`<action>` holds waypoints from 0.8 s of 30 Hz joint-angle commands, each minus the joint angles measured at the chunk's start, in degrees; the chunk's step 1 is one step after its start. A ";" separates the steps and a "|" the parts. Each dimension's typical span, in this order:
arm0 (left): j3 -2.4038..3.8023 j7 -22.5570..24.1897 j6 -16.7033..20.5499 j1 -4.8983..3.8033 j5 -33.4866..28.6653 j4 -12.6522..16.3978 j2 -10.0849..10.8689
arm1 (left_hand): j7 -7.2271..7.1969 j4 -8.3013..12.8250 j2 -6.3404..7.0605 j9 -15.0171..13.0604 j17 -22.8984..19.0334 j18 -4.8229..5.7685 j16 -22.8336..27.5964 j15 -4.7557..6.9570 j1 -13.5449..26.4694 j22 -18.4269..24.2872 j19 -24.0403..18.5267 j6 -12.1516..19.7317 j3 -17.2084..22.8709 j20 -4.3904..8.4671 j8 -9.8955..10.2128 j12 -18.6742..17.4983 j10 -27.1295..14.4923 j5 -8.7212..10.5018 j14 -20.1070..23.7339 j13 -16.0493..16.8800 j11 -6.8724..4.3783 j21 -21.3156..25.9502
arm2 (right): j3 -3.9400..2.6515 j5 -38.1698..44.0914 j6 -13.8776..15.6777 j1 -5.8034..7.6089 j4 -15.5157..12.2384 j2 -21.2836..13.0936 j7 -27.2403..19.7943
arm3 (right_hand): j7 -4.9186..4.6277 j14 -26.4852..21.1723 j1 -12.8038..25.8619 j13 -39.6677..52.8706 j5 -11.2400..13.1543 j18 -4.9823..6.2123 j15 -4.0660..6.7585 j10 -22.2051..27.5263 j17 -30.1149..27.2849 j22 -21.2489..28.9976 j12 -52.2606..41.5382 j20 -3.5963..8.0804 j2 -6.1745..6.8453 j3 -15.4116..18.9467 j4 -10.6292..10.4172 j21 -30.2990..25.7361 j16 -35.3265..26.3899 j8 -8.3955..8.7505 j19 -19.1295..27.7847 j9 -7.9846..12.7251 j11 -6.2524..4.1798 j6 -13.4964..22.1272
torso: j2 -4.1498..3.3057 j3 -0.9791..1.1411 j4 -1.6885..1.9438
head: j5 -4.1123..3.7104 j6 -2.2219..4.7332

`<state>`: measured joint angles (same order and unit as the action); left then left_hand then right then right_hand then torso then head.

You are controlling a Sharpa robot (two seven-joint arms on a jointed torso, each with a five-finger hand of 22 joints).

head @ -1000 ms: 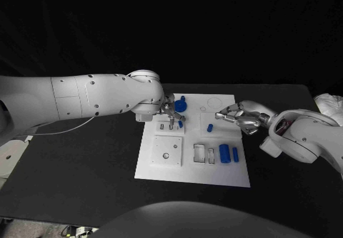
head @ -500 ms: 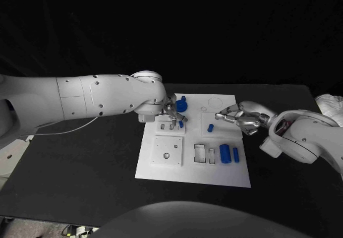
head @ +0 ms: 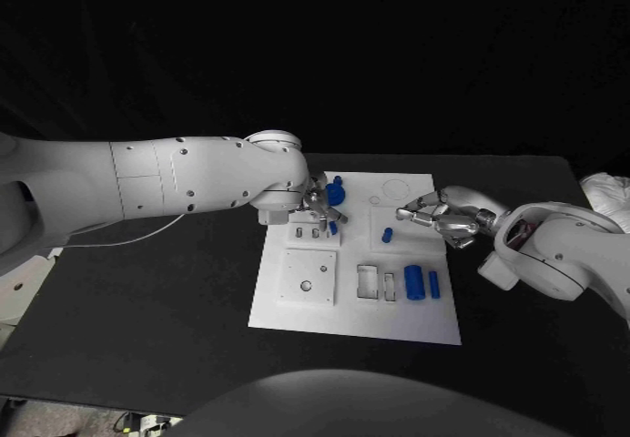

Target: Assemble the parts on the task board

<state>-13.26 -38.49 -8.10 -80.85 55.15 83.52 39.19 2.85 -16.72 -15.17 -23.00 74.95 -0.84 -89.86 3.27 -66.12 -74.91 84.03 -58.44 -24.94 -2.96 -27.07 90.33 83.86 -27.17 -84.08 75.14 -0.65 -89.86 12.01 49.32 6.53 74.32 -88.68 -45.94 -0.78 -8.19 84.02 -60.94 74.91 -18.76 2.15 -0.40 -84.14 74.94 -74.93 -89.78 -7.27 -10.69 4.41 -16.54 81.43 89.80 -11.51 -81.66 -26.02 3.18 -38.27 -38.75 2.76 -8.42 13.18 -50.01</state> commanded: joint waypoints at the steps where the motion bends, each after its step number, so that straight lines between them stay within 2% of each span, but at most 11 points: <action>1: 0.02 -0.14 0.52 0.05 -0.57 -0.09 -0.32 | 0.25 0.09 0.04 -0.10 15.05 0.84 -0.14 -0.43 -0.45 -15.09 5.97 0.08 -0.87 -0.56 0.40 -0.33 6.14 0.06 -5.92 14.86 0.23 -0.14 | 0.02 0.00 -1.01 -0.08 0.02 0.09 0.09 | -0.01 5.98 -0.47 15.09 -0.32 0.51 -0.32 -5.86 15.06 -11.57 -0.22 0.15 -0.02 0.43 -0.04 -0.32 0.20 -0.24 0.41 0.07 0.36 -0.40 | -0.02 -0.01 -0.08 | 0.03 0.01; 16: 0.00 -0.64 0.13 0.18 0.16 -1.03 -0.72 | 0.25 0.33 -0.18 -1.43 15.05 0.84 -0.14 -0.53 -2.05 -15.09 5.97 0.27 -0.09 -0.74 0.83 -0.33 6.14 -0.51 -5.92 14.86 0.29 -0.14 | 0.02 0.01 -1.09 -0.10 0.14 0.02 0.43 | -0.02 5.98 -0.40 15.09 -0.33 0.54 -0.33 -5.86 15.06 -11.53 -0.22 0.14 -0.03 0.51 -0.09 -0.42 0.20 -0.24 0.50 0.10 0.36 -0.39 | 0.07 0.04 -0.05 | 0.00 0.01; 24: -0.01 -0.92 -0.64 0.24 0.50 -1.17 -0.62 | 0.03 0.22 -0.25 -2.78 15.05 0.84 -0.14 -0.44 -2.50 -15.09 5.97 -0.31 0.22 -0.72 0.35 -0.33 6.14 -0.31 -5.92 14.86 0.15 -0.14 | 0.02 0.01 -1.16 -0.12 0.21 0.04 0.63 | -0.02 5.98 -0.32 15.09 -0.34 0.55 -0.33 -5.86 15.06 -11.53 -0.22 0.13 -0.03 0.59 -0.13 -0.43 0.20 -0.22 0.52 0.13 0.37 -0.36 | 0.07 0.02 -0.02 | 0.04 0.01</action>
<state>-13.29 -39.02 -7.96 -80.63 55.22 82.33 38.64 2.85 -16.72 -15.08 -25.66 74.93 -0.85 -89.86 2.94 -67.55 -74.91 84.03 -58.44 -24.94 -3.37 -26.58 90.33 83.56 -27.40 -83.76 75.14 -0.33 -89.86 12.01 49.32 6.37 74.25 -88.48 -45.94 -0.36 -8.19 84.02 -60.94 74.91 -18.76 2.15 -0.40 -84.14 74.93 -74.91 -89.78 -7.06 -10.69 4.57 -16.70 81.20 89.80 -11.51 -81.45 -25.97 3.18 -38.27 -38.69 2.79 -8.45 13.16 -50.01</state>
